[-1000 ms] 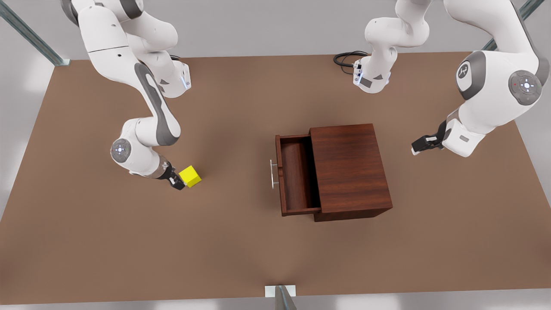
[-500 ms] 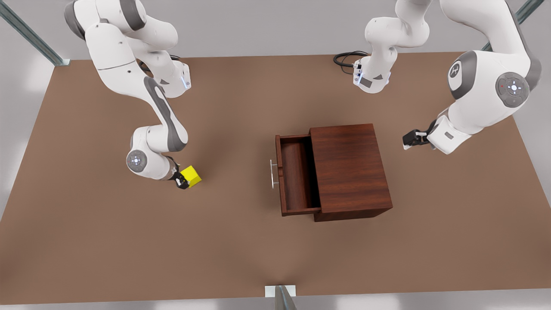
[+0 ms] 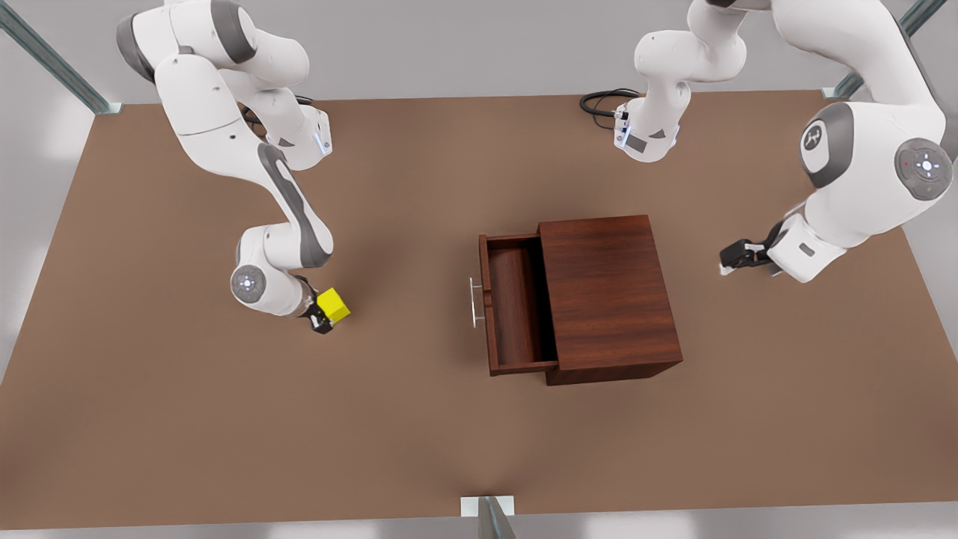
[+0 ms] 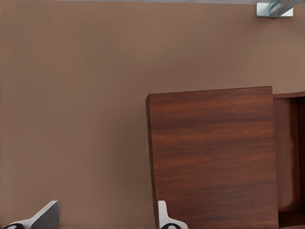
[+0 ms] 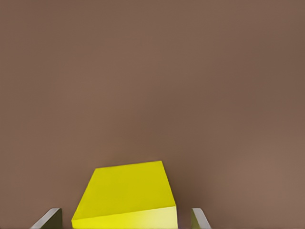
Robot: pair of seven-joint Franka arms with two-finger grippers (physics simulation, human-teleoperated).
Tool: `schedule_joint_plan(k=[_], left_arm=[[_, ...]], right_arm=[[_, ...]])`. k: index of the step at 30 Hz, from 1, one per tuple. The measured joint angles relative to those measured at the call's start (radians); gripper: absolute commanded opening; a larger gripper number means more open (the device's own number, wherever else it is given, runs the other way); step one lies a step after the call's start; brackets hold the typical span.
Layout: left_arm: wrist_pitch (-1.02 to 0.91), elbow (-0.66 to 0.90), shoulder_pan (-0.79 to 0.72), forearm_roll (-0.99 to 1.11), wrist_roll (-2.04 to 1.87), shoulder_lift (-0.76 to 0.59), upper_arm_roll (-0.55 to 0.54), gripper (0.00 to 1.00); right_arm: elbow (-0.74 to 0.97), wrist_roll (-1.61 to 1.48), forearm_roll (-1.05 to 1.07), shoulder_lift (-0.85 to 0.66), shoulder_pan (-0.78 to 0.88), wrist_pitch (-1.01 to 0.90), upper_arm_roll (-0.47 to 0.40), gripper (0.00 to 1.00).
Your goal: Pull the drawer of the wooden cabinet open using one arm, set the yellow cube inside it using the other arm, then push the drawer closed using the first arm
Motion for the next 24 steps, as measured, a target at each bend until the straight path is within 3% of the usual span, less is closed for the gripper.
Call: schedule_joint_plan(k=[7, 8, 9, 12, 16, 18, 24], left_arm=[[-0.032, -0.005, 0.001, -0.002, 0.011, 0.0, 0.002, 1.0], [-0.036, -0.003, 0.0, 0.0, 0.012, 0.001, 0.001, 1.0], [-0.039, 0.0, -0.002, 0.002, 0.013, 0.001, 0.0, 1.0], [-0.045, 0.002, -0.008, 0.003, 0.015, 0.002, -0.003, 1.0], [-0.042, 0.018, -0.008, -0.006, 0.016, 0.002, -0.005, 1.0], [-0.036, 0.024, -0.008, -0.021, 0.017, 0.002, -0.002, 1.0], [-0.034, 0.019, -0.005, -0.037, 0.014, -0.014, -0.001, 1.0]], right_arm=[[-0.015, 0.018, 0.0, 0.019, 0.0, 0.045, 0.002, 1.0], [-0.015, 0.02, 0.0, 0.02, 0.0, 0.05, 0.002, 0.98], [-0.015, 0.023, 0.0, 0.019, 0.0, 0.055, 0.002, 0.88], [-0.015, 0.029, 0.0, 0.019, -0.001, 0.064, 0.003, 0.76], [-0.013, 0.034, -0.001, 0.023, -0.002, 0.072, 0.003, 0.77], [-0.013, 0.036, 0.0, 0.024, -0.002, 0.075, 0.003, 0.66], [-0.013, 0.037, 0.004, -0.032, -0.002, 0.058, 0.006, 0.64]])
